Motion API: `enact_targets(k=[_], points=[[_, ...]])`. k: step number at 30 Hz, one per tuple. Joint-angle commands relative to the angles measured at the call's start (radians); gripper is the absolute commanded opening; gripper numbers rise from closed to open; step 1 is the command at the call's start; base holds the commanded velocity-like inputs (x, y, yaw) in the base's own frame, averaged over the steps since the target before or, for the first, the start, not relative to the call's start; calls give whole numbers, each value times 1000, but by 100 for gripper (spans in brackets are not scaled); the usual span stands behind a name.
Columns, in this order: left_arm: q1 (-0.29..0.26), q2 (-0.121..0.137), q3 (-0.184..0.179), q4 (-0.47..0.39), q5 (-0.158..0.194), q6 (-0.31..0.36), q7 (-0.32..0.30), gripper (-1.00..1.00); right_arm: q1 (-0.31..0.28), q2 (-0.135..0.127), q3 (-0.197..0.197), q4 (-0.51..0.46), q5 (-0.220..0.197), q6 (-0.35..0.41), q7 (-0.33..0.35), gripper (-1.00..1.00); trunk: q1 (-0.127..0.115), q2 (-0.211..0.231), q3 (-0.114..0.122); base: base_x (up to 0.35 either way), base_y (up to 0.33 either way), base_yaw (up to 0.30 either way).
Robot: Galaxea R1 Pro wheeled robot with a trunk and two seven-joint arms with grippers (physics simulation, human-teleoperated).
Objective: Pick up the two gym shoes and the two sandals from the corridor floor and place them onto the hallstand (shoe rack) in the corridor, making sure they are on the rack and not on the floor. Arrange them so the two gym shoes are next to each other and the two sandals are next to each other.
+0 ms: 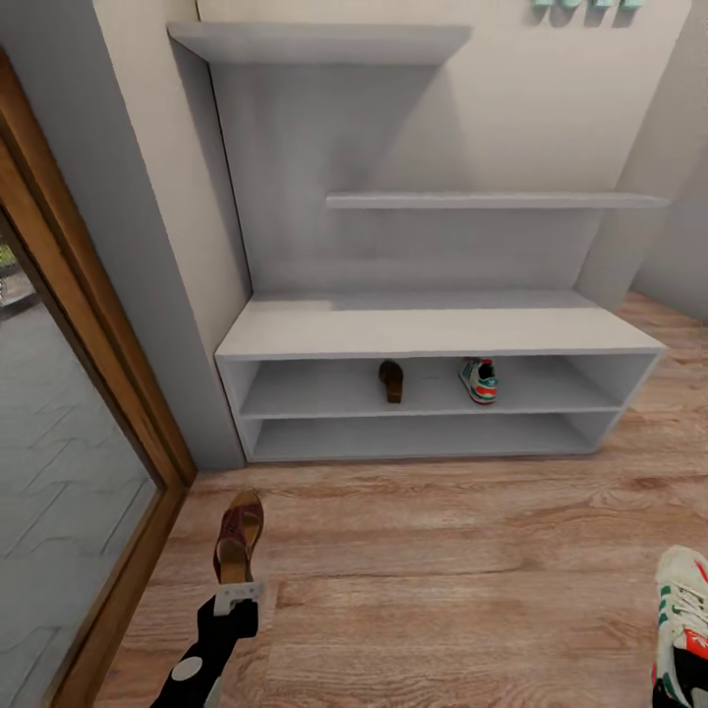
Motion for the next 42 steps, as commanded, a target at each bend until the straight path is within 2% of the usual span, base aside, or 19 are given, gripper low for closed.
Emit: enact_targets(k=[1, 2, 3, 4, 6, 7, 8, 9, 10, 14, 19, 22, 25, 28, 36, 39, 42], points=[[-1, -1, 5, -1, -11, 0, -1, -100, -1, -28, -43, -14, -3, 38, 8, -100, -1, 0, -1, -314, 0, 0], [-1, -2, 5, -2, -10, 3, -1, -100, -1, -42, -92, -29, -3, 74, 18, -100, -1, 0, -1, -219, 0, 0], [-1, -2, 4, -3, -10, 4, -1, -100, -1, -47, -118, -36, -2, 89, 25, -100, -1, 0, -1, -175, 0, 0], [-5, -3, 4, -3, -10, 7, -1, -100, -1, -58, -195, -59, -1, 128, 52, -100, -1, 0, -1, -90, 0, 0], [-13, -5, 2, -4, -9, 8, -1, -100, -1, -65, -285, -94, 1, 160, 91, -100, -1, 0, -1, -47, 0, 0], [-44, -9, -13, -3, -10, 29, 0, -100, -1, -71, -370, -138, 4, 198, 121, -100, -1, 0, -1, -8, 0, 0], [-59, -10, -16, -3, -10, 49, 1, -100, -1, -73, -378, -143, 4, 207, 124, -100, -1, 0, -1, -5, 0, 0], [-66, -10, -17, -3, -10, 61, 1, -100, -1, -73, -382, -145, 4, 211, 125, -100, -1, 0, -1, -4, 0, 0], [-115, -12, -19, -3, -6, 150, 2, -100, -1, -75, -392, -152, 4, 222, 128, -100, -1, 0, -1, 0, 0, 0], [-193, -12, -19, 14, -4, 214, 1, -100, -1, -77, -395, -153, 5, 224, 128, -100, -1, 0, -1, 0, 0, 0], [-295, -14, -19, 47, -3, 378, 1, -100, -1, -82, -397, -155, 4, 225, 127, -100, -1, 0, -1, 0, 0, 0], [-353, -25, -19, 60, -4, 447, 2, -100, -1, -83, -397, -168, 4, 226, 127, -100, -1, 0, -1, 0, 0, 0], [-400, -37, -20, 76, -5, 480, 2, -100, -1, -82, -395, -185, 4, 225, 127, -100, -1, 0, -1, 0, 0, 0], [-421, -39, -21, 76, -6, 490, 0, -100, -1, -80, -393, -191, 5, 225, 128, -100, -1, 0, -1, 0, 0, 0], [-426, -30, -27, 66, -6, 496, -11, -100, -1, -76, -390, -195, 6, 225, 127, -100, -1, 0, -1, 0, 0, 0], [-431, -31, -29, 64, -6, 496, -8, -100, -1, -75, -391, -195, 6, 225, 128, -100, 11, -21, -10, 0, 0, 0], [-436, -33, -47, 62, -6, 495, -4, -100, -1, -78, -393, -197, 6, 225, 129, -100, 22, -42, -22, 0, 0, 0]])
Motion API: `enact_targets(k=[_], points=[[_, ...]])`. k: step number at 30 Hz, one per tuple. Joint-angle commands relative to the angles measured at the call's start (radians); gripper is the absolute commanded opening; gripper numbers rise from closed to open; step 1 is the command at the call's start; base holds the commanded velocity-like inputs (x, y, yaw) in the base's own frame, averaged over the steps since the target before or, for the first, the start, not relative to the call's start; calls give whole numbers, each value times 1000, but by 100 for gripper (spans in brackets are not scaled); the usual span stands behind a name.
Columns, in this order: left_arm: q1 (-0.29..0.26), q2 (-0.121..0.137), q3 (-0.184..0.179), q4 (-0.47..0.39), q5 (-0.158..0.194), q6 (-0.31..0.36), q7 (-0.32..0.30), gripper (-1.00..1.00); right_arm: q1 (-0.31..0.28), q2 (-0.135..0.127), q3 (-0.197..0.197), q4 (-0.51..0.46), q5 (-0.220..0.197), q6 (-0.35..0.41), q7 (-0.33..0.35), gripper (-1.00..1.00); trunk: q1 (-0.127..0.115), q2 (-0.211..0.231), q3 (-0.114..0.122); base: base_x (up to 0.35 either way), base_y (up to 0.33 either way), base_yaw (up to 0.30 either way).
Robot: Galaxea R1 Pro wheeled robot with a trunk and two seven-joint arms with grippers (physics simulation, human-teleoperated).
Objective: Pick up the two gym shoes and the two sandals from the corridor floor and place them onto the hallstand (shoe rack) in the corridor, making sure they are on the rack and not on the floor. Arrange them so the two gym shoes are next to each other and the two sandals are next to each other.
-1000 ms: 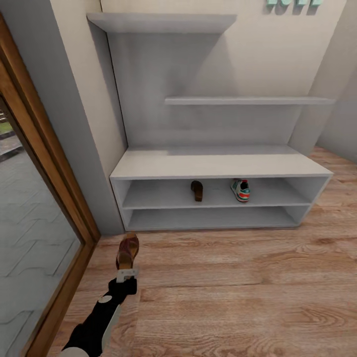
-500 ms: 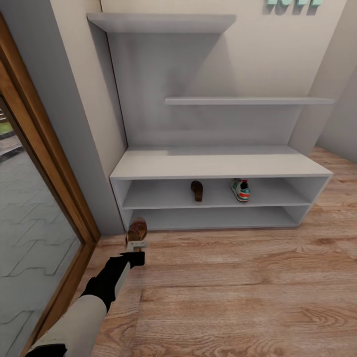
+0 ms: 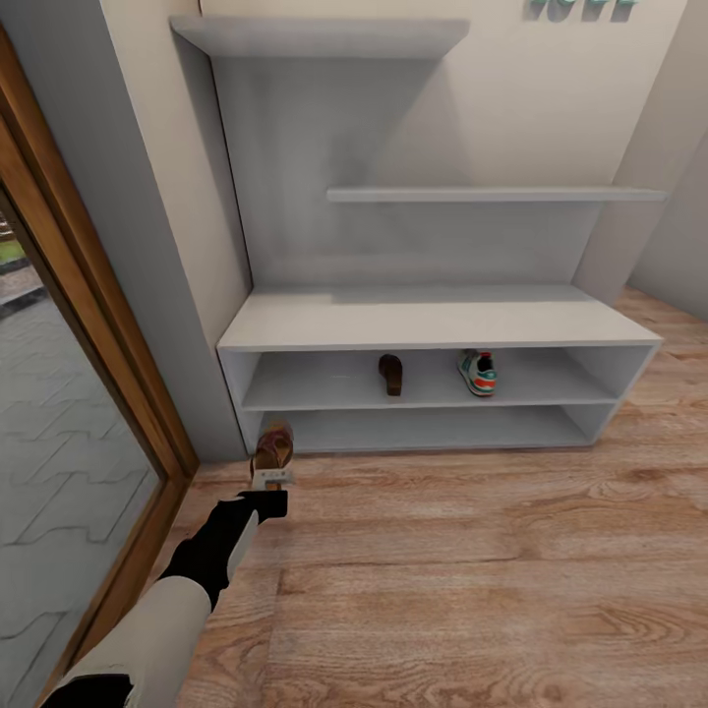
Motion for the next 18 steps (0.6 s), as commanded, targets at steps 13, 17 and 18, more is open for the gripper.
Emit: enact_targets(k=[13, 17, 18], points=[[-38, -9, -2, -15, -11, 6, 0, -100, -1, -46, -211, -255, -6, 297, 0, -100, 36, -64, -65, 0, 0, 0], [-38, -8, -2, -15, -11, 6, -1, -100, -1, -45, -213, -255, -5, 298, 0, -100, 38, -65, -84, 0, 0, 0], [-37, -7, -2, -15, -11, 6, -1, -100, -1, -45, -213, -256, -5, 298, -1, -100, 38, -65, -84, 0, 0, 0]])
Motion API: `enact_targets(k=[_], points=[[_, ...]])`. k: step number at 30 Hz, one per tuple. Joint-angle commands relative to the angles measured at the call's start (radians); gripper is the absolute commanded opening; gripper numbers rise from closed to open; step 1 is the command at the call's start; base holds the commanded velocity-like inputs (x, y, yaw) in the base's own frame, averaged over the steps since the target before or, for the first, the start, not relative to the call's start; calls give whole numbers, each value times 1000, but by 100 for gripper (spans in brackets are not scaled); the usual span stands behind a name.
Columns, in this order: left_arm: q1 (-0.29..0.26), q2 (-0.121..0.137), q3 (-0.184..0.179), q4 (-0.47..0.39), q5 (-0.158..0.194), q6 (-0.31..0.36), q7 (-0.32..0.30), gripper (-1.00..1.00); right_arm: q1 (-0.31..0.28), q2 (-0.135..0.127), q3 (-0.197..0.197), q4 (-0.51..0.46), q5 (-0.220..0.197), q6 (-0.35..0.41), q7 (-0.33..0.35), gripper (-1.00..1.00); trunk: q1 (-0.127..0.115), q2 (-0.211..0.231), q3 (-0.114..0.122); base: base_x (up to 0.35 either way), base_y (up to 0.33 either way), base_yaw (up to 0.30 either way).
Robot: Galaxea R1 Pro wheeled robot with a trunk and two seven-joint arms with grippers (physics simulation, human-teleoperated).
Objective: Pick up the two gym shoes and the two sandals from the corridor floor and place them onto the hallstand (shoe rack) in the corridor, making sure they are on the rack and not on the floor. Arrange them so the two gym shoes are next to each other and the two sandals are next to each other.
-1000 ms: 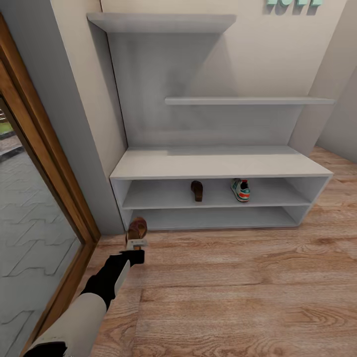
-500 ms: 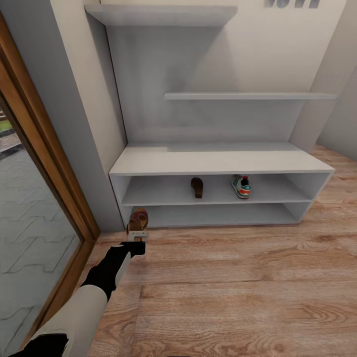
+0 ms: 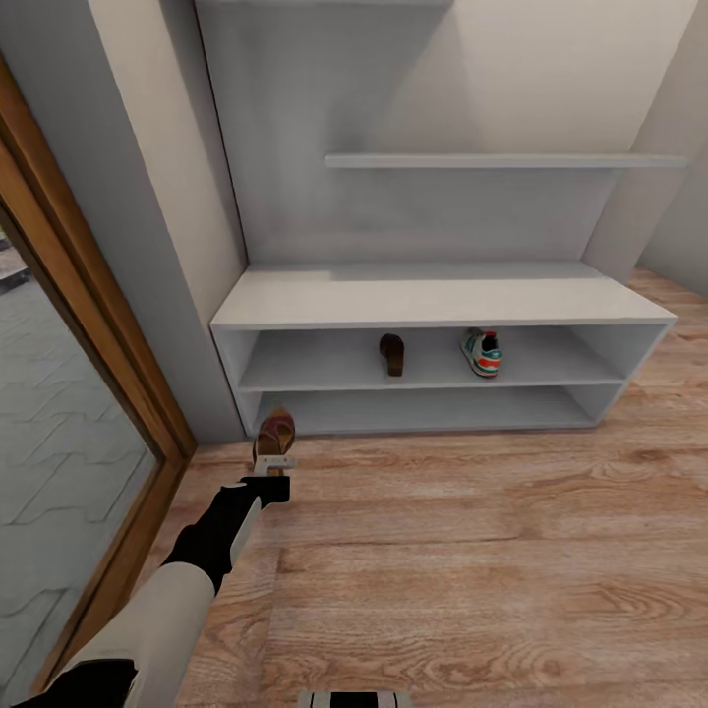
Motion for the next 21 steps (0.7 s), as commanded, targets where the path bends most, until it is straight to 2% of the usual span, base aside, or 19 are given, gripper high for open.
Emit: enact_targets(k=[1, 9, 13, 17, 20, 21], points=[[0, -1, 5, -2, -10, 5, -3, -100, 0, 0, 1, -2, -10, 4, -4, -100, 0, 0, -1, 0, 0, 0], [5, 1, 3, -8, -11, 1, -3, -100, 0, 0, 0, -2, -10, 5, -4, -100, 0, 0, -1, 10, 0, 0], [4, 0, -4, -10, -14, -2, -3, -100, 0, 0, -1, -2, -10, 5, -4, -100, 0, 0, -1, 205, -34, 0], [3, -3, -46, -11, -20, -3, 0, -100, 0, 0, 0, -2, -10, 5, -4, -100, 0, 0, -1, 278, -110, 0], [2, -1, -93, -11, -22, -6, 3, -100, 0, 0, 0, -2, -10, 5, -4, -100, 0, 0, -1, 286, -147, 0], [2, -1, -96, -11, -22, -6, 3, -100, 0, 0, 0, -2, -10, 5, -4, -100, 0, 0, -1, 285, -162, 0]])
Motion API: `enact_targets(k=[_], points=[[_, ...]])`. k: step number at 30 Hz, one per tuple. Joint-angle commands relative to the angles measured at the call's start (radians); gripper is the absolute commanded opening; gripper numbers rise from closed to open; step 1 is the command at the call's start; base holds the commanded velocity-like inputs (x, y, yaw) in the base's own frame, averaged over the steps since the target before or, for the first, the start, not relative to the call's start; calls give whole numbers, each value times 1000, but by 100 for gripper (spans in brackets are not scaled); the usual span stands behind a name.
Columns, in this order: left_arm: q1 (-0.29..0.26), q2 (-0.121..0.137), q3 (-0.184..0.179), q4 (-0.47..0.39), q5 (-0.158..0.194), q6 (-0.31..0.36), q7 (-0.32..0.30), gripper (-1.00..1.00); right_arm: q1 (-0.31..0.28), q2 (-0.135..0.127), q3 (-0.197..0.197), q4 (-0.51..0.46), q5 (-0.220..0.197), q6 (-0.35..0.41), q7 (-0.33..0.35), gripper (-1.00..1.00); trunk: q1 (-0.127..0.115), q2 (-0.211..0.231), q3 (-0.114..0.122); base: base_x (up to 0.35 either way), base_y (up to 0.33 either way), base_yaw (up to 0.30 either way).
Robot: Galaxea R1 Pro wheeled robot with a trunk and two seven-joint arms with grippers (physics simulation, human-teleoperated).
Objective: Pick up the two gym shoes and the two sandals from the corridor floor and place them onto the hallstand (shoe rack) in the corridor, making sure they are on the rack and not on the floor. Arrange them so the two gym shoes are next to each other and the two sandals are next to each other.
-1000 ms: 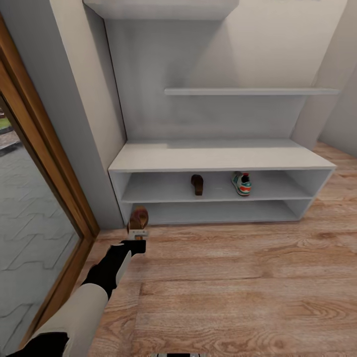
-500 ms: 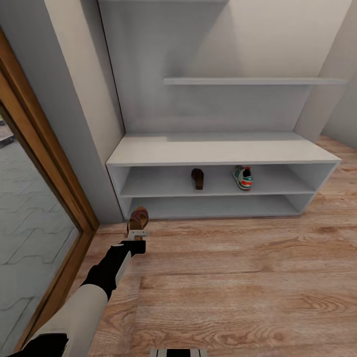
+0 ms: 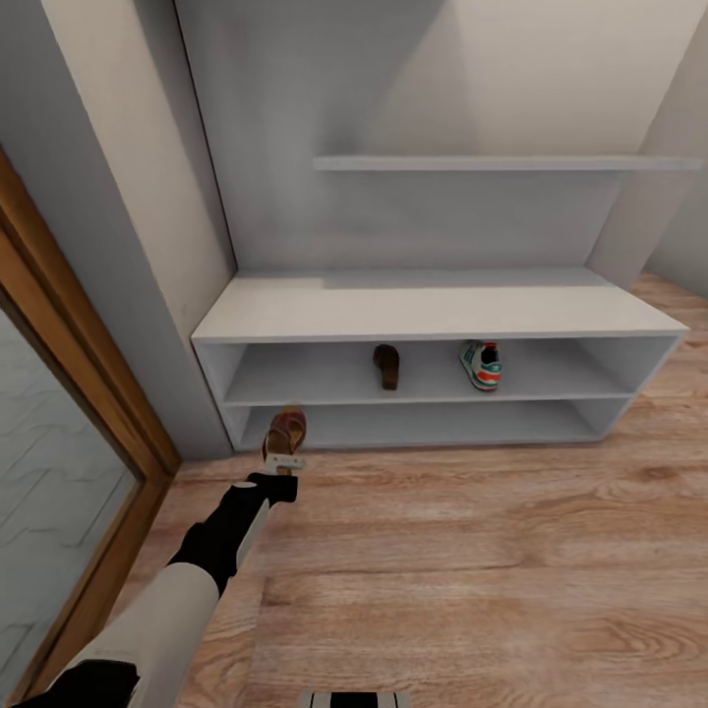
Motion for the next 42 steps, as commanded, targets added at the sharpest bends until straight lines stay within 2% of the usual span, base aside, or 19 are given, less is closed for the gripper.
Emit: enact_targets(k=[1, 16, 42], points=[[0, 0, -2, -2, -12, 6, -1, -100, 0, 0, 1, -1, -10, 4, -4, -100, 0, 0, -1, 285, -164, 0], [12, 4, -7, -41, -12, 4, -1, -100, 0, 1, 1, 0, -10, 4, -4, -100, 0, 0, -1, 283, -168, 0], [12, 3, -10, -43, -12, 4, -2, -100, 0, 1, -1, -1, -10, 4, -6, -100, 0, 0, -1, 283, -199, 0]])
